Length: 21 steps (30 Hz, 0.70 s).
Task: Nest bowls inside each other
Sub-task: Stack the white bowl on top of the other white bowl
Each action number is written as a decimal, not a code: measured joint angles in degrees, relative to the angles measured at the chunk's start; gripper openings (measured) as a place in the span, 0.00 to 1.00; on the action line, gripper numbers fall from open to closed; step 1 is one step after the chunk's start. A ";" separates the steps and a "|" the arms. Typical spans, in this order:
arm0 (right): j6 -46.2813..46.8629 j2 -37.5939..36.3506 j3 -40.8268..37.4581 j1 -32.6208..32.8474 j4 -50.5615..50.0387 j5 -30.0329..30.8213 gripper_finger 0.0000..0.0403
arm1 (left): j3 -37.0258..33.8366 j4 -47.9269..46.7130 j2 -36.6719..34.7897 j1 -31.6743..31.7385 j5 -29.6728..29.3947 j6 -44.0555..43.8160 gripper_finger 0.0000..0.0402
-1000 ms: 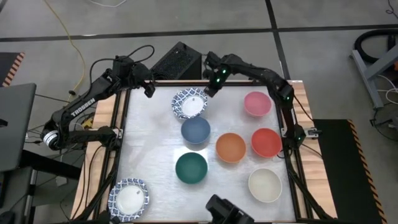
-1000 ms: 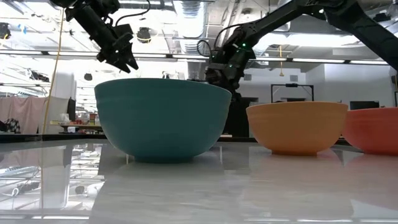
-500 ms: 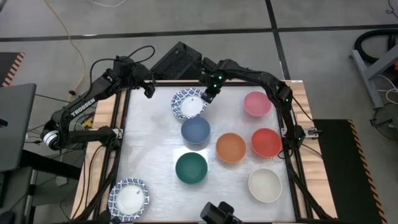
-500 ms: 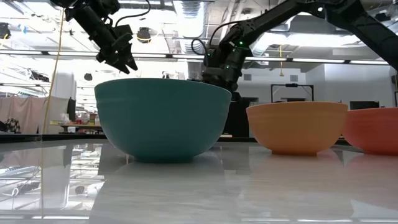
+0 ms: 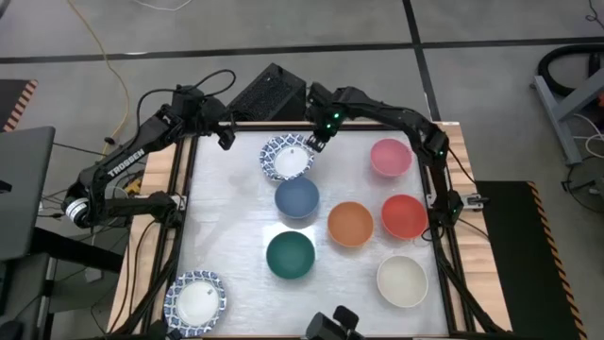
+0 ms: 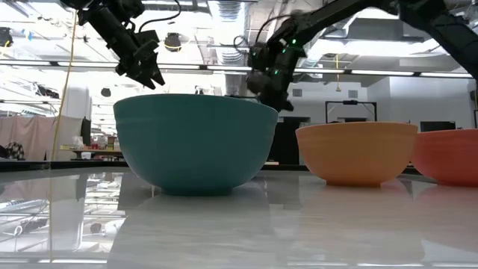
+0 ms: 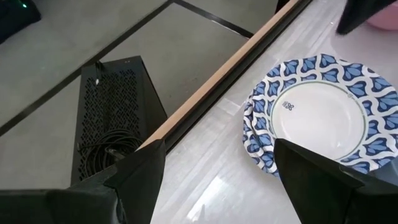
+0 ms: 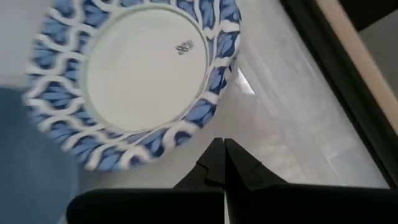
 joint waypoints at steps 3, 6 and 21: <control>-0.25 -1.32 0.02 1.75 -1.00 -1.06 0.03 | 0.00 0.07 0.00 0.00 0.00 0.00 0.72; -0.22 -1.41 0.02 3.89 -2.31 -1.33 0.03 | 0.00 0.26 0.00 0.00 -0.02 0.00 0.72; -0.42 -0.69 -1.92 8.60 -0.99 0.10 0.03 | 0.00 0.11 0.02 0.00 -0.07 -0.09 0.72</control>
